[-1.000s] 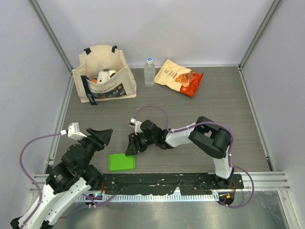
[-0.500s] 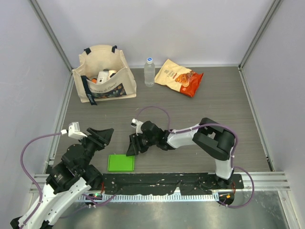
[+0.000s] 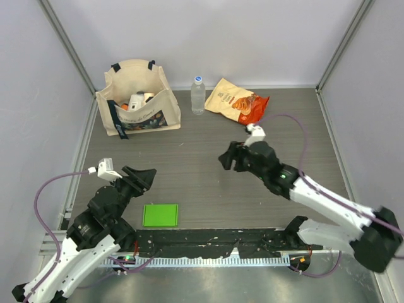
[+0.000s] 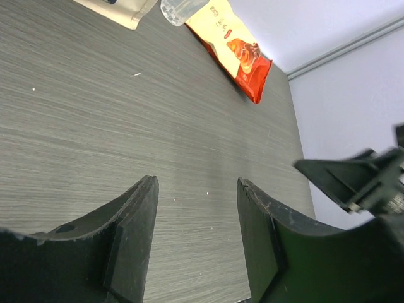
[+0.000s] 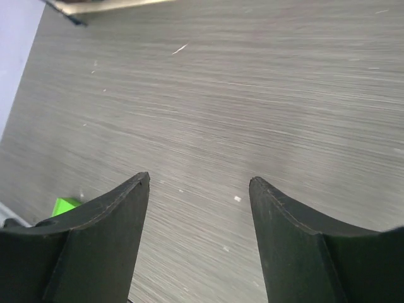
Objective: Fold the paper box
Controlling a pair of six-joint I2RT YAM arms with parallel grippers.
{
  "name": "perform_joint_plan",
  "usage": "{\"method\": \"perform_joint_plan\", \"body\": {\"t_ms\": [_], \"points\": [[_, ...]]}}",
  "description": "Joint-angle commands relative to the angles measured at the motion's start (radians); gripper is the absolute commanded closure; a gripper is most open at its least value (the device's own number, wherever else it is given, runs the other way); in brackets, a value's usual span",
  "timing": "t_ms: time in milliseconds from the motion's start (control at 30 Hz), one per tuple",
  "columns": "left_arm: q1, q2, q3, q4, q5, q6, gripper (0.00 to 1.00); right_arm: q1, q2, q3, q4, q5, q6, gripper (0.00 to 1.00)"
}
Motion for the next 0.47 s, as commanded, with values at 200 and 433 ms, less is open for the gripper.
{"method": "perform_joint_plan", "body": {"t_ms": [200, 433], "points": [[-0.001, 0.102, -0.095, 0.255, 0.067, -0.004, 0.42, -0.021, -0.734, -0.168, -0.376, 0.374, 0.005, 0.17], [-0.001, 0.047, -0.132, 0.361, 0.117, 0.026, 0.38, -0.020, -1.007, -0.195, -0.387, 0.414, 0.025, 0.11]]}}
